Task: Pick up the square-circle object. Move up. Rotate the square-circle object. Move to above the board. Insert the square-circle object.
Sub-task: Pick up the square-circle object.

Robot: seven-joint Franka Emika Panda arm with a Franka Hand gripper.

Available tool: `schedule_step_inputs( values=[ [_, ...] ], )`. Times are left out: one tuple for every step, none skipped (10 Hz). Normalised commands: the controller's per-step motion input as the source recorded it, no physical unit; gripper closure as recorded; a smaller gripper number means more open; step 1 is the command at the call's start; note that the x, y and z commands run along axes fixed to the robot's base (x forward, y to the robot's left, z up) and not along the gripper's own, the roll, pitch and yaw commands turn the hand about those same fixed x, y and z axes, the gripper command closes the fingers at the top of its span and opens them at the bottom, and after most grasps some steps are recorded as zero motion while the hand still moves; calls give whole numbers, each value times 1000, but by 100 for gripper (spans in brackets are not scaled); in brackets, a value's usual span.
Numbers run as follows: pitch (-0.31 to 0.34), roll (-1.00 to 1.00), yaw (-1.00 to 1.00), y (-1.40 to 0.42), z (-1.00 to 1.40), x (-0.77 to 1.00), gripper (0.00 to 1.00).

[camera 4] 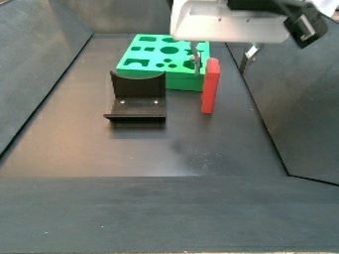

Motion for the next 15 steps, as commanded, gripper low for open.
schedule_step_inputs(
  values=[
    [-10,-86,-51,-109,-391,0,0],
    [0,-101,-11,-74,-360,0,0],
    [0,-97,-11,-71,-334,0,0],
    [14,-54,-54,-97,-269,97,0],
    [69,-39,-186,-60,-137,286,0],
    [0,-7,0,0,0,0,0],
    [0,0,0,0,0,0,0],
    [0,0,0,0,0,0,100],
    [0,0,0,0,0,0,100],
    [0,0,0,0,0,0,100],
    [0,0,0,0,0,0,100],
    [0,0,0,0,0,0,100],
    [0,0,0,0,0,0,100],
    [0,0,0,0,0,0,100],
    [0,0,0,0,0,0,100]
  ],
)
